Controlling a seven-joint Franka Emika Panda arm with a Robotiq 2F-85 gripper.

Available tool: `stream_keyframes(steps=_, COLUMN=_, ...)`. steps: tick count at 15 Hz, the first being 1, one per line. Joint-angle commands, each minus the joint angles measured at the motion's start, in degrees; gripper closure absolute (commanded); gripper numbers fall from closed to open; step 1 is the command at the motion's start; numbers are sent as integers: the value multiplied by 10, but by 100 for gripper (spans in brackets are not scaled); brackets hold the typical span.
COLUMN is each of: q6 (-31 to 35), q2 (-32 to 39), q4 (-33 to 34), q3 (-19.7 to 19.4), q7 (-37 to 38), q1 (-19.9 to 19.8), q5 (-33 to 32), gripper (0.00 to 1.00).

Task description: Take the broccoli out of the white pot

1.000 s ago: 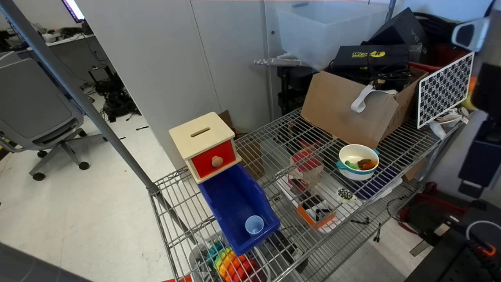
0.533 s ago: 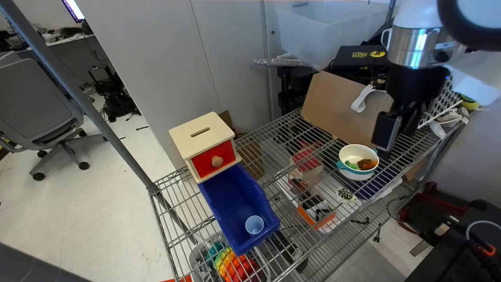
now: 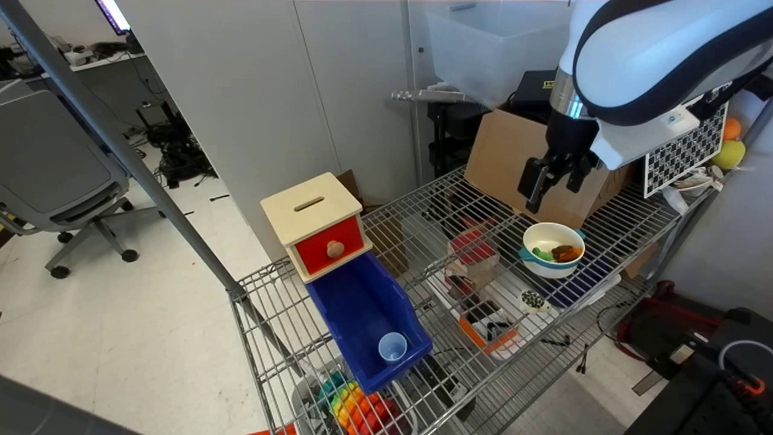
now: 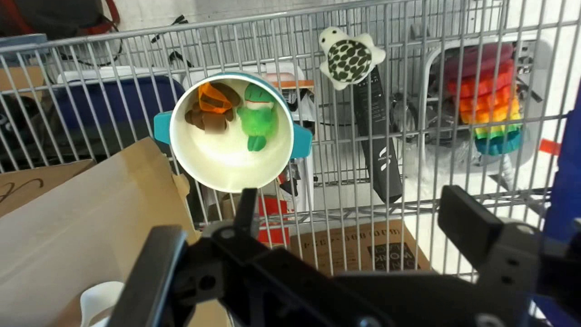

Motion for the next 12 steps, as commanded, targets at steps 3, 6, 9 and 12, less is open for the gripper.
stream_keyframes(steps=3, q6=-8, q2=113, q4=102, q3=4, q7=3, q1=-26, q5=58, gripper=0)
stream_keyframes(steps=6, q6=-14, q2=159, q4=144, q3=8, q7=5, q1=-36, q5=83, gripper=0)
stream_keyframes(steps=9, q6=-21, q2=197, q4=177, q3=11, q7=5, q1=-47, q5=106, gripper=0)
stream_keyframes(steps=12, q6=-41, q2=230, q4=209, q3=8, q7=9, q1=-55, q5=113, gripper=0)
